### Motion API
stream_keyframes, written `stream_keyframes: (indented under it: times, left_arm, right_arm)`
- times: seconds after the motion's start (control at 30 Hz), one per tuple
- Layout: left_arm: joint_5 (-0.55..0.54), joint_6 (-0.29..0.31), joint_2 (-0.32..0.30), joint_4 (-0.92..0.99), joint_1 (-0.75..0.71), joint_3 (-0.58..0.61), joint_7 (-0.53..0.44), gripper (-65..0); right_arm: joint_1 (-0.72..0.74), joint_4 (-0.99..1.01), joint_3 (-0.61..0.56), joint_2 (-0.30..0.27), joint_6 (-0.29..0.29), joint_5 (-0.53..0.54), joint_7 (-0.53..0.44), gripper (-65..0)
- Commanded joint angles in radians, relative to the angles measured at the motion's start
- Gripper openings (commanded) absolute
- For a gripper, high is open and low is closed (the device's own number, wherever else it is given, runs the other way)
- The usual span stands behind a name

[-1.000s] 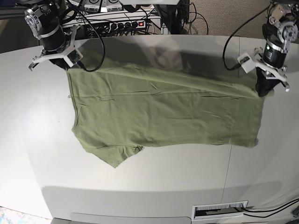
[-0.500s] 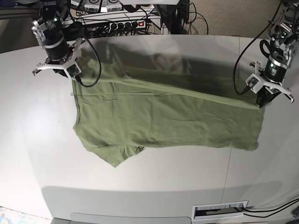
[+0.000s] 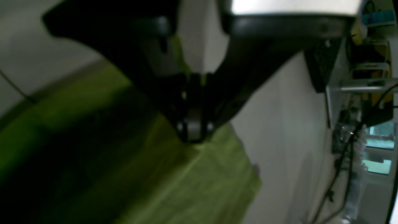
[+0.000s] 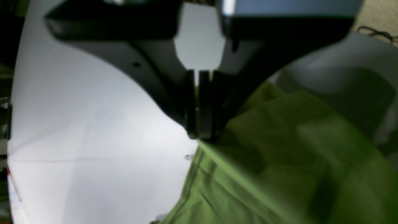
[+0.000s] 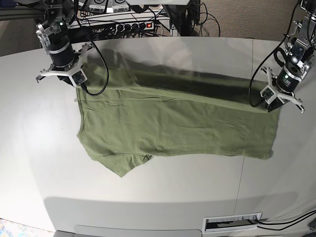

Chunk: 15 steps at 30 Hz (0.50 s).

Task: Fold the T-shirt properly
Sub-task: 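Lift the shoulder edges with both grippers and drag the shirt toward the robot, then lower the shoulder edges with both grippers and release the shirt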

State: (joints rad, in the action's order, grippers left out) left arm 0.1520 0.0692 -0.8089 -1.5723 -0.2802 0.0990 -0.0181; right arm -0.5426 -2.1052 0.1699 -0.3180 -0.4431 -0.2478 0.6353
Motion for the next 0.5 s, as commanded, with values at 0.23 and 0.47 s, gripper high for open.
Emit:
stream_keyframes:
  times: [0.23,0.47]
  left_arm:
    - [0.008,0.035,-0.020,-0.012,0.019,-0.010,-0.058,-44.3]
    - [0.007,0.036,-0.021,-0.012,0.019,-0.010,-0.057,-44.3]
  right_arm:
    - [0.031,0.032,0.006,-0.011,0.048,-0.061,-0.014,-64.0]
    - [0.034,0.032,0.007,-0.011,0.052,-0.091,-0.008,-61.7]
